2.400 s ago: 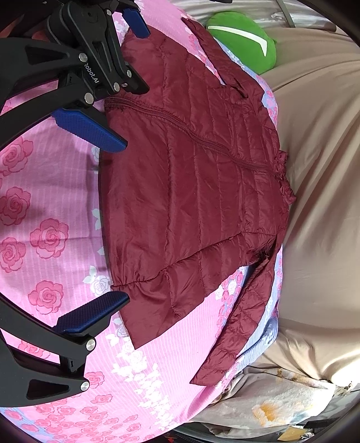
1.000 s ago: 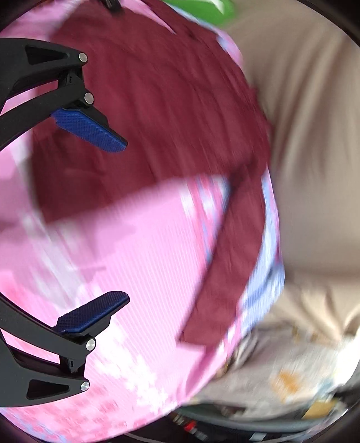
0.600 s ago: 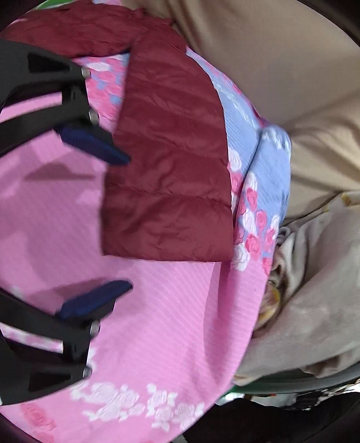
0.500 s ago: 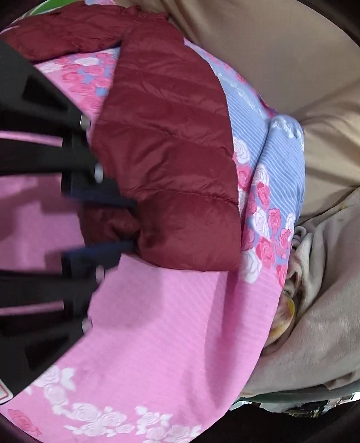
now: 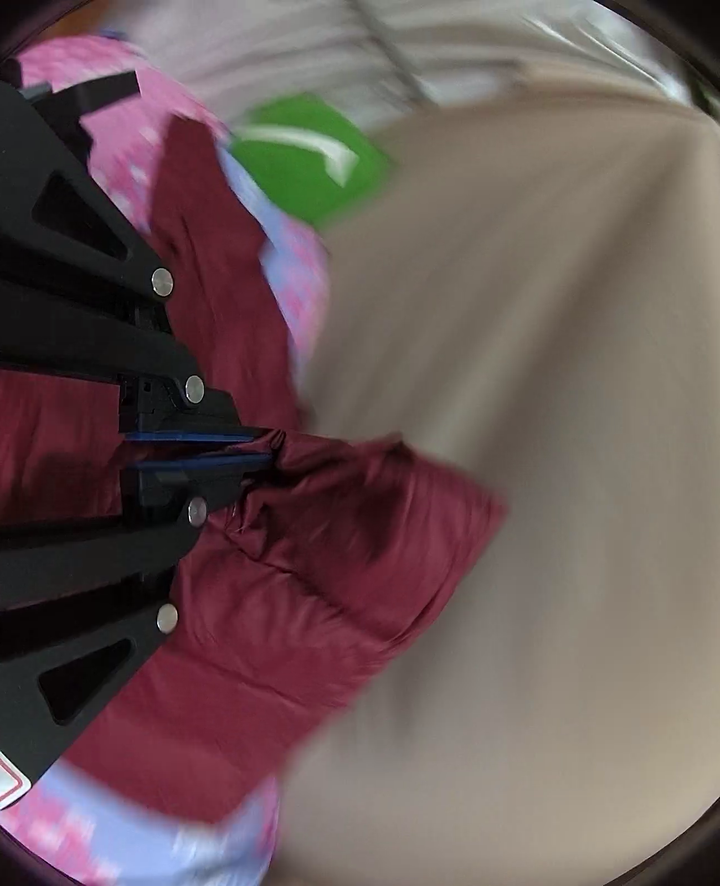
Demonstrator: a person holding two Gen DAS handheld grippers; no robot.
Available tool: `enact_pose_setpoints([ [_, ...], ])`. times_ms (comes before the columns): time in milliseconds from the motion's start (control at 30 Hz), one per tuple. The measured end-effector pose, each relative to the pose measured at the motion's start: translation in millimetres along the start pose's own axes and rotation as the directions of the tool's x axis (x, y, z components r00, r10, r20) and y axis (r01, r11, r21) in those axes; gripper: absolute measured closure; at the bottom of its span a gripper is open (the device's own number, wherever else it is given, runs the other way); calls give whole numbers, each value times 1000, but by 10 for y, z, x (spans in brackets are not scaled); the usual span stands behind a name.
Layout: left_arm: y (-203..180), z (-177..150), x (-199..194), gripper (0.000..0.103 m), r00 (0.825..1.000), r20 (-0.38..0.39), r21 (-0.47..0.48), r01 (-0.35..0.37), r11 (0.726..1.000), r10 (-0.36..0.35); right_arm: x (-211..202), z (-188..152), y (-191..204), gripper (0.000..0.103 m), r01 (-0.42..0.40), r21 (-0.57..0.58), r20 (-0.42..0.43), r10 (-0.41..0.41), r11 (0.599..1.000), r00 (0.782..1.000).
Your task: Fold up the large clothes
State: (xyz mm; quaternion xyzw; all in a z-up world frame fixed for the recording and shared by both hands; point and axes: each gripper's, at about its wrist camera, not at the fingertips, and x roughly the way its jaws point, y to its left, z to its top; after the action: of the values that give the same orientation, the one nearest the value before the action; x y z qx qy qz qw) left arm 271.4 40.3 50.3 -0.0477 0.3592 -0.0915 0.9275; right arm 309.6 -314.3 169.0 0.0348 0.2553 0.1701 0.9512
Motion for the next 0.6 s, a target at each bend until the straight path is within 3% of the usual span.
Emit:
enact_pose_setpoints([
  [67,95,21,114,5,1000,-18,-36,6,999,-6,526,-152,439,89,-74,-44,-89,70,996,994],
  [167,204,55,285,5,999,-44,-54,20,998,-22,806,-397,877,88,-163,-78,-141,151,984,978],
  [200,252,78,367,5,998,-62,-64,23,998,-27,746,-454,954,80,-195,-87,-125,183,977,975],
  [267,330,124,502,5,995,-81,-96,47,994,-55,514,-480,948,54,-216,-99,-63,210,971,976],
  [400,422,263,840,5,988,-133,-143,61,988,-80,25,-546,356,45,-128,-51,23,129,990,991],
  [433,455,285,952,5,983,-165,-154,49,987,-75,-83,-583,143,43,-87,-21,28,88,996,996],
  [467,494,283,1031,5,979,-188,-178,42,983,-75,-182,-688,-174,42,7,18,22,-7,1000,1000],
  [533,603,291,1165,5,971,-213,-251,56,966,-112,-278,-875,-623,41,154,55,-8,-153,987,988],
  [600,655,318,1233,9,973,-199,-294,54,954,-117,-300,-1088,-960,41,250,95,-51,-247,963,968],
])
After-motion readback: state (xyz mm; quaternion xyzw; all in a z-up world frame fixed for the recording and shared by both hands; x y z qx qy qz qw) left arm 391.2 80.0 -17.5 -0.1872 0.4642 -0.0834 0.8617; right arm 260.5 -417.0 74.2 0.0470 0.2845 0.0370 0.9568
